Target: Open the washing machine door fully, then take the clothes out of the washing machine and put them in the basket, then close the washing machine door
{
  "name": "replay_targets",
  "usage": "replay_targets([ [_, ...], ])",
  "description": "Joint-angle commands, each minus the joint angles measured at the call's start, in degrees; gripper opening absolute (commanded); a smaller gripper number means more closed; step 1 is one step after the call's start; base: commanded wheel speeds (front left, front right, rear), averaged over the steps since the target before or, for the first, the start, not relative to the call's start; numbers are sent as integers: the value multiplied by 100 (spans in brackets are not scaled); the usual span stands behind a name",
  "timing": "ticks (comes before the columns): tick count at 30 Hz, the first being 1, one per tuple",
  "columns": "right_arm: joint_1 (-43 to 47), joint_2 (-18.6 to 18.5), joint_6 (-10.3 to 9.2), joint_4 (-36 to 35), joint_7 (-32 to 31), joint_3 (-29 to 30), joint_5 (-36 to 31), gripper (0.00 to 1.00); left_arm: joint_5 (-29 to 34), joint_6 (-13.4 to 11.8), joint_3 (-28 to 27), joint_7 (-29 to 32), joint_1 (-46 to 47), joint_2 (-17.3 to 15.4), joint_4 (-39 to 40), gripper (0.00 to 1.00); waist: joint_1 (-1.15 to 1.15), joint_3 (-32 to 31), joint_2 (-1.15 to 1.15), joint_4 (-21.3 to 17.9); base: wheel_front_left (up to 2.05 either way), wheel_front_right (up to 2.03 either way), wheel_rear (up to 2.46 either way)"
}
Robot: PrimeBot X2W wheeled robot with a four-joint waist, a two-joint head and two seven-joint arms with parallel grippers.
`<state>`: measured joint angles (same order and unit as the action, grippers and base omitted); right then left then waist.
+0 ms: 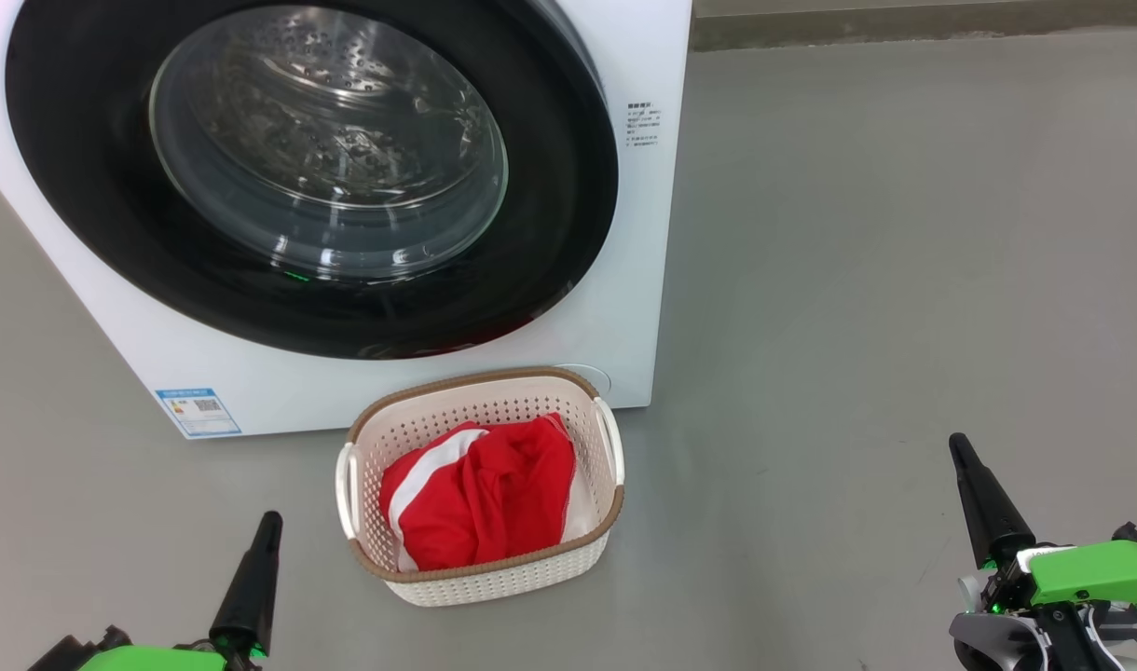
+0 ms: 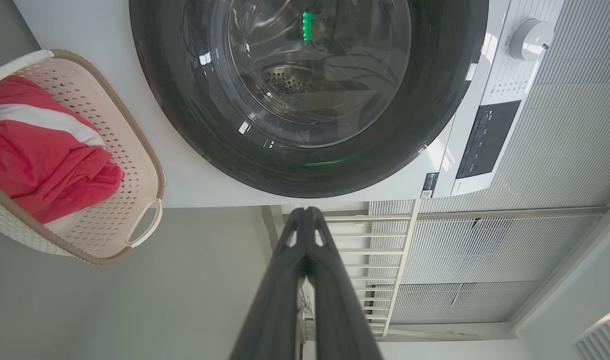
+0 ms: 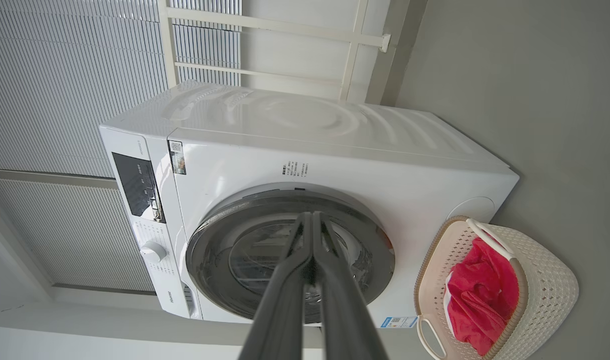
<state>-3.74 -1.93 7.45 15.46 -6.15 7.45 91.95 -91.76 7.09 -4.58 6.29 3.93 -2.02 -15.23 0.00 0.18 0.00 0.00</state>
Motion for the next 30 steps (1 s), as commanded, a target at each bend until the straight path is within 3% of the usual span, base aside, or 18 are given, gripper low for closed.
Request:
replay_targets([
  [1,-245,-95,3,-144,-34,-93,21,0,-39,40,-196,21,226,-86,118,0,0,0,0,0,0,0,0],
  [30,-245,-95,3,-144,-34,-94,22,0,-40,40,-195,20,226,-86,119,0,0,0,0,0,0,0,0],
])
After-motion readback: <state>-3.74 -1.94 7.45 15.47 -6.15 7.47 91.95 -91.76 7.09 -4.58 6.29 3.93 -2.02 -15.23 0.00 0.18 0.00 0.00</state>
